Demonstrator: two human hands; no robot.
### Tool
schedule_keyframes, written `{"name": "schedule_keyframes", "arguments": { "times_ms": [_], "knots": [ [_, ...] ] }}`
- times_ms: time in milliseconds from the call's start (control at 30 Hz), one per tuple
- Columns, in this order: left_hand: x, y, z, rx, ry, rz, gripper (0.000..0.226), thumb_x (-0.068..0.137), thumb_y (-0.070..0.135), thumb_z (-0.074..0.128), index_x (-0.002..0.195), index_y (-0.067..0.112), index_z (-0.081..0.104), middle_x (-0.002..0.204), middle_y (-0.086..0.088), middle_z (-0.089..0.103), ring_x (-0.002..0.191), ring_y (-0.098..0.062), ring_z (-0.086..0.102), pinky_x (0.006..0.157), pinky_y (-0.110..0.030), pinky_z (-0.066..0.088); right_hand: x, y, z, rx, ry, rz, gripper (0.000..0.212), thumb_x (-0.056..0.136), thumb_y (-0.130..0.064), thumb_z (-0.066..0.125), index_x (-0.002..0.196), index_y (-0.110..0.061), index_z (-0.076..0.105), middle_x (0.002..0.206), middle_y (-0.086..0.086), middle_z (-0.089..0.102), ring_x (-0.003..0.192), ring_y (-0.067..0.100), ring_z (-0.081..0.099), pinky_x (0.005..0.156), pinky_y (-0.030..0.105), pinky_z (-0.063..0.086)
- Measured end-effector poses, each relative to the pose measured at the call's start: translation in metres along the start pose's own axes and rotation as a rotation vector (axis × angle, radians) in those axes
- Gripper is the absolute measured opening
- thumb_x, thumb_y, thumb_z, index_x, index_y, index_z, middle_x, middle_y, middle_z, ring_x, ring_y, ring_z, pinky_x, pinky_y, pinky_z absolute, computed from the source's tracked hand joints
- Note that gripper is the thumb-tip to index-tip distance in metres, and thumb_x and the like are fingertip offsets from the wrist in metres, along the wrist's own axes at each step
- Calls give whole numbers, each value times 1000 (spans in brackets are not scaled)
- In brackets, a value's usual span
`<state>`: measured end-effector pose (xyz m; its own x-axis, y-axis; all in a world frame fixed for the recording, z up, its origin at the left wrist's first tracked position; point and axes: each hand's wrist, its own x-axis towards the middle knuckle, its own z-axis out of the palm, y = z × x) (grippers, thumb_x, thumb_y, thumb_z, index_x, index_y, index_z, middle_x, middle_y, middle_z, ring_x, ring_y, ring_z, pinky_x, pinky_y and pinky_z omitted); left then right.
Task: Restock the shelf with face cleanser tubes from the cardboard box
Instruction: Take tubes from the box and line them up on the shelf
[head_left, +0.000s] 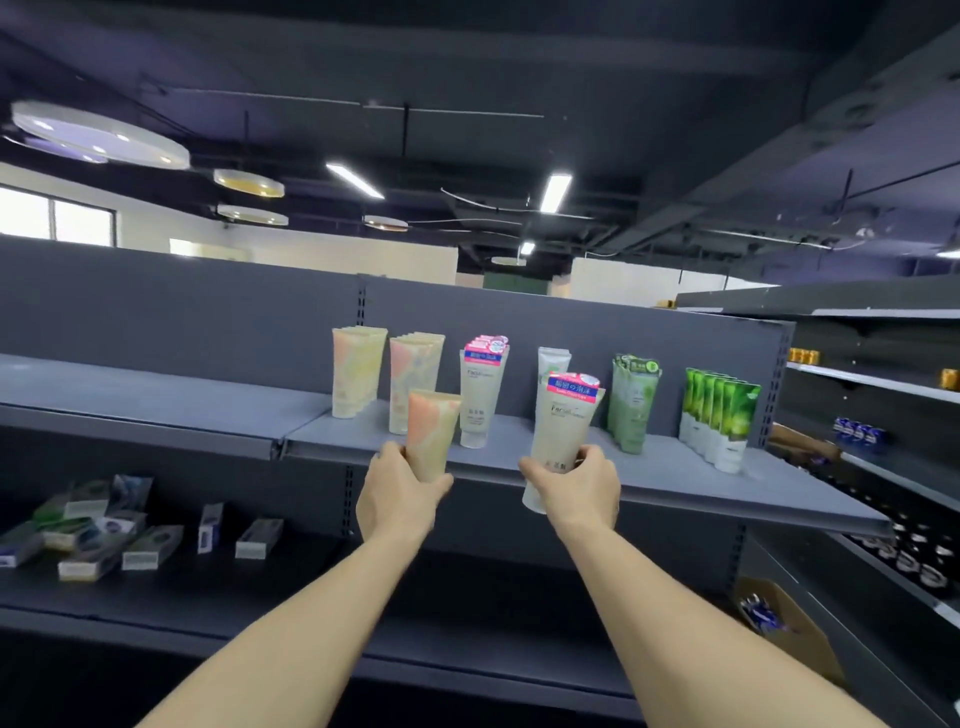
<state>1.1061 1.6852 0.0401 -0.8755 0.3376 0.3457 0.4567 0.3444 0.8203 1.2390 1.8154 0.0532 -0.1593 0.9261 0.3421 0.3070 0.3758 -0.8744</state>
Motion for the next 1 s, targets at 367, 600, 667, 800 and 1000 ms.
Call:
{"name": "schedule_keyframes", "arguments": {
  "times_ms": [367, 600, 667, 800, 1000],
  "knots": [
    [50, -6, -1, 48, 82, -32, 50, 74, 43, 79, 105, 19, 47, 95, 8, 55, 78, -15, 52, 63, -30, 40, 25, -24, 74, 30, -158, -104, 59, 66, -51, 84, 107, -28, 50, 107, -6, 62, 95, 17, 63, 75, 36, 56],
    [92, -8, -2, 21, 110, 21, 55, 74, 44, 79, 112, 20, 49, 98, 8, 57, 81, -14, 53, 66, -30, 42, 38, -36, 109, -18, -115, -81, 59, 70, -49, 84, 110, -27, 45, 109, -4, 60, 97, 20, 62, 71, 34, 50],
    [106, -10, -3, 20, 107, 36, 55, 74, 45, 78, 114, 20, 49, 100, 8, 57, 83, -14, 52, 65, -30, 41, 45, -38, 120, -26, -86, -57, 61, 71, -49, 83, 112, -26, 45, 111, -3, 60, 98, 20, 61, 72, 35, 51],
    [129, -16, -3, 10, 91, 50, 55, 73, 45, 79, 112, 19, 50, 101, 7, 58, 85, -18, 56, 65, -32, 44, 53, -37, 137, -54, -36, -30, 61, 70, -50, 83, 112, -27, 44, 110, -4, 58, 92, 19, 60, 79, 41, 55],
    [151, -24, -2, -2, 80, 57, 57, 76, 43, 80, 115, 17, 48, 97, 8, 52, 84, -16, 51, 67, -32, 44, 61, -39, 152, -80, 6, 22, 65, 68, -51, 84, 112, -26, 43, 111, -3, 58, 92, 20, 60, 79, 42, 55]
  ]
}}
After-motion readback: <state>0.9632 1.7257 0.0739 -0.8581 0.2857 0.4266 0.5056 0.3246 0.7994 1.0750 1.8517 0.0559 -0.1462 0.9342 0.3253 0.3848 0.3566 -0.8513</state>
